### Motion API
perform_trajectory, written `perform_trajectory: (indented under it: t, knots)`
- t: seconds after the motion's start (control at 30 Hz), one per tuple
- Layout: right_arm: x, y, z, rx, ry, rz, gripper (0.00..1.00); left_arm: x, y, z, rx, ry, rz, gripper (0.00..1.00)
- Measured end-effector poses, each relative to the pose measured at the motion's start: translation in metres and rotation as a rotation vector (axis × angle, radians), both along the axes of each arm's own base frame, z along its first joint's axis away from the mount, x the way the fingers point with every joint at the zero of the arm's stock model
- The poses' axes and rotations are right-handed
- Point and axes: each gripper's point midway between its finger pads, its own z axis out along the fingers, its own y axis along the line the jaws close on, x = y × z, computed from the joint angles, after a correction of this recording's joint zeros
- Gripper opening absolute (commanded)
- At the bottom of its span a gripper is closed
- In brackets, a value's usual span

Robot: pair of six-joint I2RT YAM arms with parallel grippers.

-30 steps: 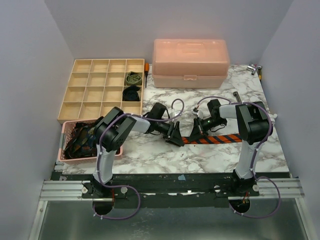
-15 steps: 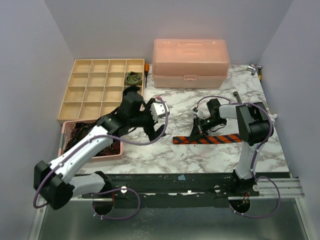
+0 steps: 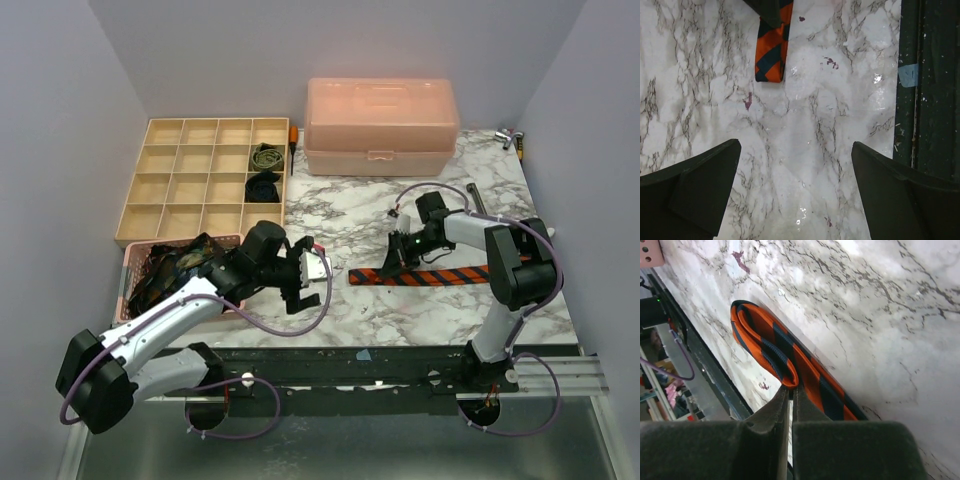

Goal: Roll the ties
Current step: Roll the tie at the center of the board.

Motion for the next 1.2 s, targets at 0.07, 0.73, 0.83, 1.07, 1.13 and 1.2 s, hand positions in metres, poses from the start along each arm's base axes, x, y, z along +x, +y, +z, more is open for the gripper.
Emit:
perform_trajectory:
  t: [0.07,0.73,0.83,1.07,1.13,1.2]
  knots:
    - [0.001,0.002,0.000,-0.010,-0.021,0.009,0.05,-0.008,-0.006,0.000,-0.029,-0.017,-0.030,0.99]
    - [0.001,0.005,-0.011,-0.063,0.051,0.018,0.06,0.000,-0.059,-0.056,-0.100,-0.009,-0.054,0.79]
    - [0.001,0.004,-0.010,-0.067,0.053,0.020,0.09,0.009,-0.072,-0.067,-0.109,-0.003,-0.054,0.74]
    - [0.001,0.003,-0.010,-0.077,0.046,0.031,0.11,0.033,-0.102,-0.077,-0.118,-0.041,-0.078,0.71]
    - [0.001,0.003,-0.010,-0.080,0.047,0.033,0.12,0.037,-0.107,-0.077,-0.122,-0.055,-0.083,0.69]
    - [0.001,0.002,-0.010,-0.084,0.047,0.032,0.12,0.042,-0.112,-0.080,-0.121,-0.064,-0.086,0.64]
